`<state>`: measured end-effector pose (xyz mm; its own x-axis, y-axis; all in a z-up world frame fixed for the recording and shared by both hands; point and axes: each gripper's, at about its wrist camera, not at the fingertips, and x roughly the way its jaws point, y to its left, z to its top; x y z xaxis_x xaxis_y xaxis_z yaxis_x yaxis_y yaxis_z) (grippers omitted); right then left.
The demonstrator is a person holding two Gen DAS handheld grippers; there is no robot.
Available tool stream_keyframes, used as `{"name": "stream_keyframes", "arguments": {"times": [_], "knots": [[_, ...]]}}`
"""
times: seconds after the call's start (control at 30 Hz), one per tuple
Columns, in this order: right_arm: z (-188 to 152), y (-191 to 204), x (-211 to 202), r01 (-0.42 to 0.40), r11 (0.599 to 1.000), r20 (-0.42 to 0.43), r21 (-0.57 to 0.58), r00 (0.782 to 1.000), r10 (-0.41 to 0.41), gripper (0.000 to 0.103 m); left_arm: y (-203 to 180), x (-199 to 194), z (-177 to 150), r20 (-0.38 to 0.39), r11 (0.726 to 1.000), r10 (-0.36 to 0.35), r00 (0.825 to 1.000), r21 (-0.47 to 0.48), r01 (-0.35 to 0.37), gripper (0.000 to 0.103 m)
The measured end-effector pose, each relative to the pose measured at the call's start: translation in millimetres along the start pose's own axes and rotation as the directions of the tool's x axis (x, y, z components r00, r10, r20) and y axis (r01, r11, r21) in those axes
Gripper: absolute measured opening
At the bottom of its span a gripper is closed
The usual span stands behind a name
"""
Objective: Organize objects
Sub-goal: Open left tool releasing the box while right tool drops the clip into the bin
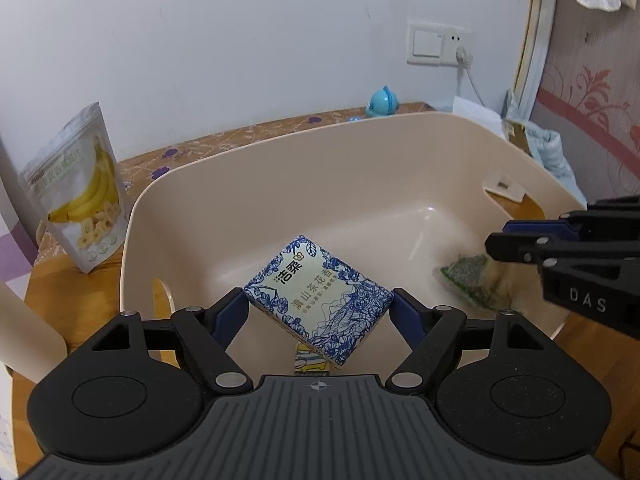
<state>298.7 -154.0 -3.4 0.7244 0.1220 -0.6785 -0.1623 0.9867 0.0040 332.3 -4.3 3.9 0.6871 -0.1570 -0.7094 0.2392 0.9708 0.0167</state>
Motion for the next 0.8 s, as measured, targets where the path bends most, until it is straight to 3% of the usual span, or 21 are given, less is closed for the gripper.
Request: {"name": "stream_keyframes", "arguments": {"times": [0.1, 0.17, 0.3, 0.43, 0.63, 0.8], "knots": [[0, -3, -4, -0.005, 1.0, 0.017, 0.02, 1.0, 0.005, 0.034, 1, -5, 2, 0.025, 1.0, 0.01, 1.0, -0.02, -0.009, 0.086], [0, -5, -8, -0.009, 0.999, 0.03, 0.035, 1.0, 0.008, 0.051, 2, -10, 3, 0.043, 0.999, 0.021, 0.999, -0.026, -0.02, 0.088], [1, -8, -21, -0.022, 0.998, 0.065, 0.056, 0.998, 0.018, 0.065, 3, -22, 6, 0.084, 0.999, 0.027, 0.996, -0.036, -0.024, 0.088], [2, -11, -36, -0.025, 0.997, 0.109, 0.072, 0.994, 0.017, 0.093, -2, -37, 5, 0.123, 0.999, 0.04, 0.992, -0.015, -0.039, 0.091], [0, -13, -58, -0.044, 0.996, 0.139, 0.082, 0.99, 0.032, 0.103, -13, -59, -3, 0.158, 0.998, 0.044, 0.987, 0.031, -0.049, 0.093], [-5, -5, -74, -0.032, 0.998, 0.155, 0.05, 0.988, 0.024, 0.103, -16, -76, -12, 0.172, 0.998, 0.046, 0.984, 0.026, -0.051, 0.093]]}}
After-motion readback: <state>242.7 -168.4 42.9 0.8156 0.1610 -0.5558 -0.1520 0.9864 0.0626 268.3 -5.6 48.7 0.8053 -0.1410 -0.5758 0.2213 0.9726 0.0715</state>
